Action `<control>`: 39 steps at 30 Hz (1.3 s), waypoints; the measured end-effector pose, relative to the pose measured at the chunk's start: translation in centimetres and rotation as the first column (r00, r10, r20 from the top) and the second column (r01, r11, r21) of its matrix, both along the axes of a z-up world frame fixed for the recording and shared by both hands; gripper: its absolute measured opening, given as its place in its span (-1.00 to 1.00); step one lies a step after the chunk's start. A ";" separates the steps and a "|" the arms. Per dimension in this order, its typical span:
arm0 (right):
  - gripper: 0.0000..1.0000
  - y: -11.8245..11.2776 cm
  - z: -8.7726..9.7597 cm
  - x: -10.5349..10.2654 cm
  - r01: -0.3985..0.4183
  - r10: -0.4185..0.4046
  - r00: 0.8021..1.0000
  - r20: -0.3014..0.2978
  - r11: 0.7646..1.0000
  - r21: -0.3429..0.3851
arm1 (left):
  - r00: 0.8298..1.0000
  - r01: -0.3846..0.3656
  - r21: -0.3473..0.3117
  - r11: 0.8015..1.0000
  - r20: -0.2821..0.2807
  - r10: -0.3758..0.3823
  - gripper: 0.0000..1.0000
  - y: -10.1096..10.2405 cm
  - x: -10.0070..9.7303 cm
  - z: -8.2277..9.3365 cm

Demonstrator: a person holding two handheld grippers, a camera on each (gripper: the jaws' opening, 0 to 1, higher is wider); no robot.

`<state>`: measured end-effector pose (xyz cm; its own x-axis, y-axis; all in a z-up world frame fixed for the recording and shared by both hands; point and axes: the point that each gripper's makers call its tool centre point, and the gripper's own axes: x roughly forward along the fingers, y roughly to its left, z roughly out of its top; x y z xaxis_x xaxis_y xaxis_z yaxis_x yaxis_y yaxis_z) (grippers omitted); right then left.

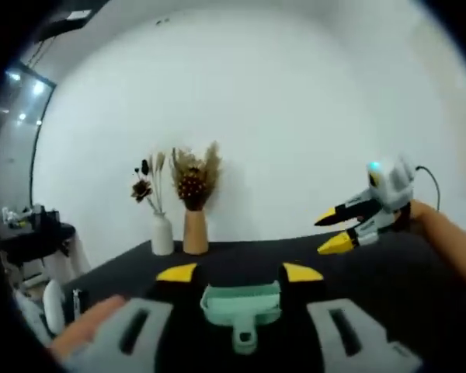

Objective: Pick up the broom and sweep the trash on the tabletop into the dustpan.

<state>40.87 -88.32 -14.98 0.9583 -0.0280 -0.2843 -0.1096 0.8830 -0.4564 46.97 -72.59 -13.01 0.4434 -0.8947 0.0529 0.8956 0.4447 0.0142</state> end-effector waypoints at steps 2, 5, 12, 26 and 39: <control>0.15 0.1 1.5 -2.1 0.039 -0.042 0.998 0.053 0.998 0.053 | 0.999 0.037 -0.002 0.999 0.005 -0.037 -0.02 -1.0 -1.4 0.3; 0.33 -0.1 2.7 -5.1 0.087 -0.090 0.993 0.075 0.995 0.042 | 0.996 0.086 0.007 0.996 0.022 -0.086 0.11 -2.3 -3.3 0.2; 0.88 -1.5 2.0 -12.9 0.247 -0.252 0.966 0.052 0.965 0.094 | 0.973 0.231 0.026 0.973 0.004 -0.232 0.47 -6.1 -8.3 -1.5; 0.94 -3.6 -1.4 -24.2 0.377 -0.418 0.903 0.105 0.884 0.275 | 0.904 0.427 0.054 0.903 -0.003 -0.427 0.91 -9.5 -13.0 -3.6; 0.94 -4.7 -4.2 -30.0 0.414 -0.480 0.867 0.134 0.844 0.340 | 0.887 0.460 0.049 0.886 0.017 -0.461 0.91 -5.6 -10.1 -4.2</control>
